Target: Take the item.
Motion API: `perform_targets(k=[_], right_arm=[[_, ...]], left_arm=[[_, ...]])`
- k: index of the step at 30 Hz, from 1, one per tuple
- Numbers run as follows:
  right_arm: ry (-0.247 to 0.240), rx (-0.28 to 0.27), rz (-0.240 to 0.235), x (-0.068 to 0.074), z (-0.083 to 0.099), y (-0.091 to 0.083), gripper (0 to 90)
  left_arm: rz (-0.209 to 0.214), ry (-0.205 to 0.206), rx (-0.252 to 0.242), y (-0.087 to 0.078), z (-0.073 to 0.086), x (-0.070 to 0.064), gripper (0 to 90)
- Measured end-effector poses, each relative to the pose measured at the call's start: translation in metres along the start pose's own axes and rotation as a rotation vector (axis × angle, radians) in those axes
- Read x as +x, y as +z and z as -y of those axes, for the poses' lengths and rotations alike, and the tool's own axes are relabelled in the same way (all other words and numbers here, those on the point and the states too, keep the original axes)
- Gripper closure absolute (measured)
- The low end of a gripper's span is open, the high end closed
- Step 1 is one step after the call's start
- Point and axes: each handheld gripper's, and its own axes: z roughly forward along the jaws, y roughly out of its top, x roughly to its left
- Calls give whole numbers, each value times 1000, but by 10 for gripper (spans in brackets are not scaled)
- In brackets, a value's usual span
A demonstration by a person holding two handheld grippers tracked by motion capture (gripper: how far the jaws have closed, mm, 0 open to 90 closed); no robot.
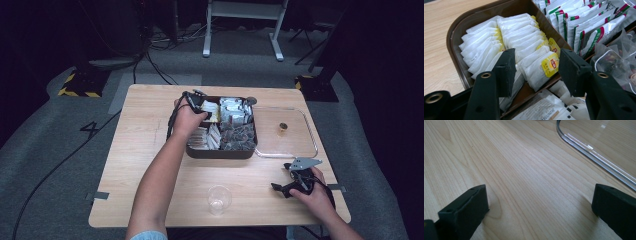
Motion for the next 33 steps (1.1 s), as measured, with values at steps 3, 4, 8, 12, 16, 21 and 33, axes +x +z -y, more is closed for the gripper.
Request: perform_targets(k=[3,4,8,12,16,21,33], right_arm=[[-1,0,0,0,0,0,9],[-2,0,1,0,0,0,10],[-1,-2,-1,0,0,0,14],[-2,-2,0,0,0,0,14],[-2,-2,-2,0,0,0,15],[-5,-3,-2,0,0,0,15],[-6,-3,-4,0,0,0,15]], left_arm=[[5,-9,24,5,-1,0,534],[6,-13,22,7,-1,0,534],[19,-15,40,12,-2,0,545],[28,-14,58,19,0,0,571],[18,-18,77,24,0,1,573],[12,-14,73,25,-2,2,563],[37,-4,121,37,-6,-2,535]])
